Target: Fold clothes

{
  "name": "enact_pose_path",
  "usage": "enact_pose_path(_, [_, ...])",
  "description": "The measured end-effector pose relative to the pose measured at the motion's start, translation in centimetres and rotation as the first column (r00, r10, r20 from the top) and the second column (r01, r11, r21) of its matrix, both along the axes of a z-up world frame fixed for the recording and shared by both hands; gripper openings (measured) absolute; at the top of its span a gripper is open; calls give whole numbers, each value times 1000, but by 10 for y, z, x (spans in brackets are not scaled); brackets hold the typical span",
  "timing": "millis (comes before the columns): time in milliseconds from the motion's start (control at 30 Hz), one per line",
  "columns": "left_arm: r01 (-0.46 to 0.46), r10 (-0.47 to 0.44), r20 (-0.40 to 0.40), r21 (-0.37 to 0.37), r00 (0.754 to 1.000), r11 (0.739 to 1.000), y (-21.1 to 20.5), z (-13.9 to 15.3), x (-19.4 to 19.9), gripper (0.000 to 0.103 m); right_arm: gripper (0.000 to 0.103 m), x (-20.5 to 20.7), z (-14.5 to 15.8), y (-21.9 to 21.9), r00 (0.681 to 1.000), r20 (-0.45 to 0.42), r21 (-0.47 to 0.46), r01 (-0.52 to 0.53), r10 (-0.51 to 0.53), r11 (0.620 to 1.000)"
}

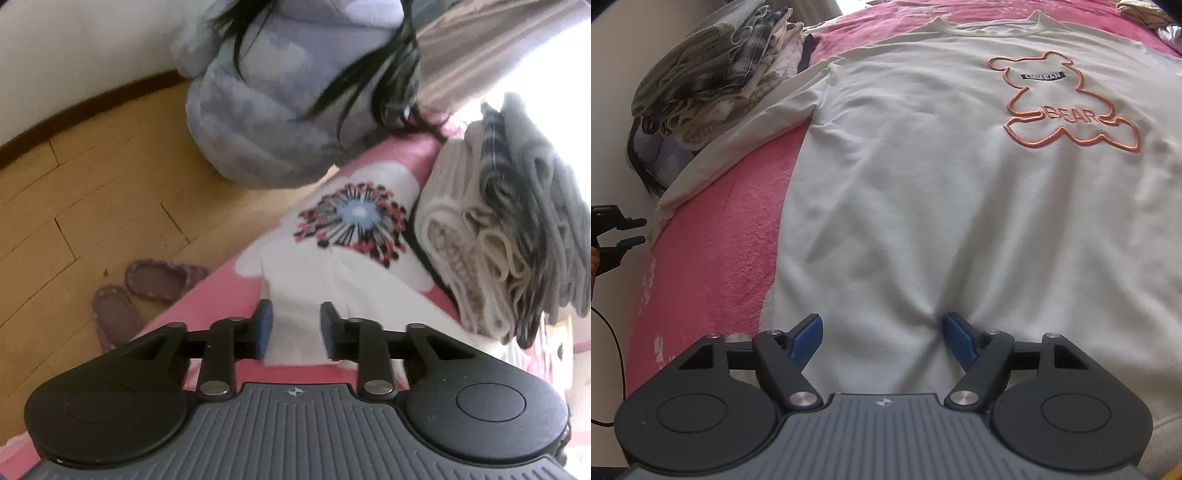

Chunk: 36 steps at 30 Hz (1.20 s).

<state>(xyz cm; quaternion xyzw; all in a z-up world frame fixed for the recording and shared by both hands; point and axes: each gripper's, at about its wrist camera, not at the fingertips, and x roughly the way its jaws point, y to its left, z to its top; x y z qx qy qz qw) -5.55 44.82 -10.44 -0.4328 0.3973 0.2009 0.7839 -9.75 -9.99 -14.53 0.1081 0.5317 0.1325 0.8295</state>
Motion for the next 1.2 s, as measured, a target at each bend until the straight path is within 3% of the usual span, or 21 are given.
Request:
enact_pose_path(33, [-11,11,-7,-18,1000,1000,2,-3,1,48,75,0,0,0,1000,0,0,0,0,1000])
enact_pose_path(100, [-25,24,-18,-49,1000,998,5,-10,5,56,75,0,-1,1,1000,2,-5,-5,5,1000])
enact_pose_path(267, [-46,45,-29,-66,999,997,1,-23,12,54,75,1,0,1,1000,-1,-7,-4,4,1000])
enact_pose_path(400, [6,-6,-16,20,1000,1000,-11,-14,14,34,76,2,-1,2,1000,-4,-8,-1,1,1000])
enact_pose_path(433, [16,-15,-25,46,1000,999,-13,-12,15,23,76,2,-1,2,1000,-4,-11,-4,4,1000])
enact_pose_path(533, [39,-31,-60,122,998,992,-21,-5,18,6,78,1,-1,4,1000,-3,-15,-10,10,1000])
enact_pose_path(733, [19,-11,-36,227,999,974,-29,33,5,2,78,1,-1,-1,1000,-6,9,5,-5,1000])
enact_pose_path(833, [62,-61,-11,285,998,957,-30,61,-10,2,78,1,-1,-4,1000,-7,28,13,-13,1000])
enact_pose_path(967, [161,-159,-40,405,987,900,-41,84,-28,2,78,1,-1,-5,1000,-7,36,16,-16,999])
enact_pose_path(1033, [217,-192,-100,423,976,880,-46,75,-30,2,78,1,-1,-5,1000,-5,39,18,-18,999])
enact_pose_path(1133, [322,-229,-250,447,941,834,-56,38,-24,3,78,0,-2,-6,1000,-2,48,23,-23,999])
enact_pose_path(1200, [336,-202,-305,491,931,804,-55,21,-23,2,78,0,-2,-7,1000,-4,54,26,-26,998])
